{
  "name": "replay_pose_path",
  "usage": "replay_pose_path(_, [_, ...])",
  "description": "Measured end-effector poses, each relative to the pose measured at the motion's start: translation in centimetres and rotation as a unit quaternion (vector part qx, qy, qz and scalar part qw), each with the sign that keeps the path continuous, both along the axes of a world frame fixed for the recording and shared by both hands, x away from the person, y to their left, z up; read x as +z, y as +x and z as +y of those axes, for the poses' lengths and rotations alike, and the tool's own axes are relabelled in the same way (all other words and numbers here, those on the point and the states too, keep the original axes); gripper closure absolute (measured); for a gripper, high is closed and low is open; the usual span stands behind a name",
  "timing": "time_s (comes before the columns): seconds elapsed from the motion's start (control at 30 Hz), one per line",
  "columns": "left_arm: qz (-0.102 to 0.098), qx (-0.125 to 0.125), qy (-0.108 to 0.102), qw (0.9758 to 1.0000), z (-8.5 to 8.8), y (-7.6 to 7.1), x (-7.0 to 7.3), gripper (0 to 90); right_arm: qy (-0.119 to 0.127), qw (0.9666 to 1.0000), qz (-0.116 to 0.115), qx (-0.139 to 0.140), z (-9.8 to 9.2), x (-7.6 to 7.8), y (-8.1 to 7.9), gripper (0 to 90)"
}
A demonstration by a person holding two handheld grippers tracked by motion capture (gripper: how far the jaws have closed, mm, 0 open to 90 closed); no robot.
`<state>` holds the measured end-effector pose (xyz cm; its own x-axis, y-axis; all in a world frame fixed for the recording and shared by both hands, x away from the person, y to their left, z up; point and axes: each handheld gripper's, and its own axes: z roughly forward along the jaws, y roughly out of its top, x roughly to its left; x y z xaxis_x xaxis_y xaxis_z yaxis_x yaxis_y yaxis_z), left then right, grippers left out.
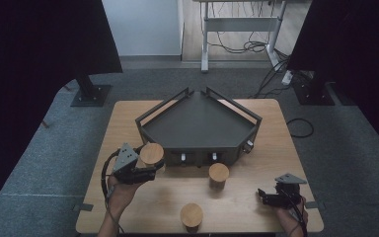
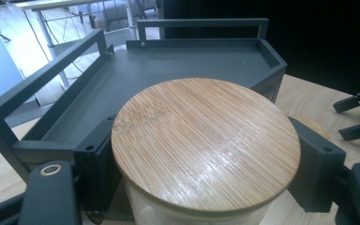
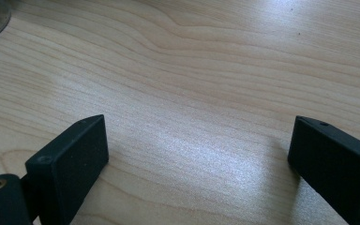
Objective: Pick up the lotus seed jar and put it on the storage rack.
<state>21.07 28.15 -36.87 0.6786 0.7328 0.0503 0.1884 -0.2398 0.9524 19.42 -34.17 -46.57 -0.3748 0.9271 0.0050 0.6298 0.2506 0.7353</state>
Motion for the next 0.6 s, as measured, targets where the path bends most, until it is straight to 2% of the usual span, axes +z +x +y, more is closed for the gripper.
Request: replay_pose_path(0.6, [-0.002,0.003,0.001,1.0000,-0.51,1.01,0.81,24.1,0.000,1.0000,0.000,0.000,0.00,0.00,0.00,4.5])
